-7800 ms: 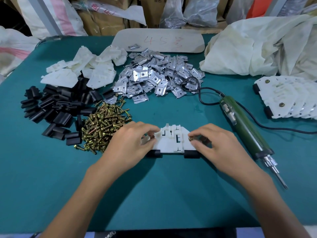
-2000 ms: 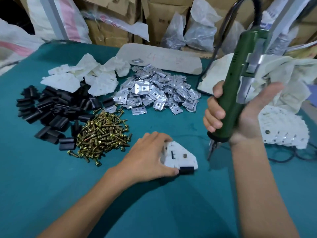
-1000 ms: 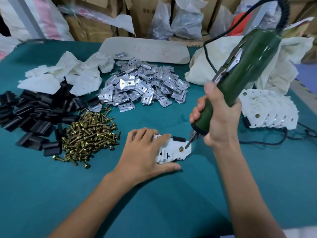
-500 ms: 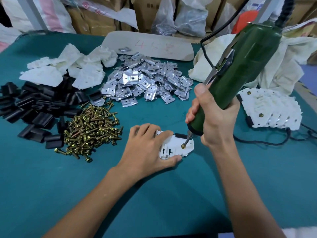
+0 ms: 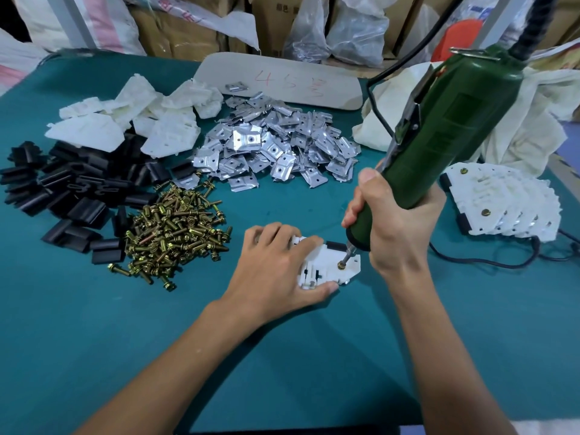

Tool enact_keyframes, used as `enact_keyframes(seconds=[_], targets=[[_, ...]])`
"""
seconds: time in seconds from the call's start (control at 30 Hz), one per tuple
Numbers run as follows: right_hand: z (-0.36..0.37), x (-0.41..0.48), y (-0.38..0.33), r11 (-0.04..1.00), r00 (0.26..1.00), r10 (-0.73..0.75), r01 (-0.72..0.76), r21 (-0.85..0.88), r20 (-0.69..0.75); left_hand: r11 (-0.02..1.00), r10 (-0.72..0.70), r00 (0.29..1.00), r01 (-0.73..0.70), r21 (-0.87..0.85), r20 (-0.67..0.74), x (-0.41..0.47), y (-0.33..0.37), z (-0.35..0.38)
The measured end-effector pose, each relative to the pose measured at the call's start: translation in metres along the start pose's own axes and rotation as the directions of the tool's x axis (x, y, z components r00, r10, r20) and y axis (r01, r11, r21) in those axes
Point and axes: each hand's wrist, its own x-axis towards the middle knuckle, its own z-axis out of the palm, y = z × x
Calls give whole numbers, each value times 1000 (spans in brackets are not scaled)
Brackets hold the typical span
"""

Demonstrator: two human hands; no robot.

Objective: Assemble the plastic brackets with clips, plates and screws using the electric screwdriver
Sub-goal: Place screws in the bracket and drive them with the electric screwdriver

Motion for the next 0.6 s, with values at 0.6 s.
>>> enact_keyframes(seconds=[0.6], targets=[[1, 18, 4, 999, 999, 51, -51, 4, -3, 998, -55, 998, 55, -22, 16, 3, -1, 1]])
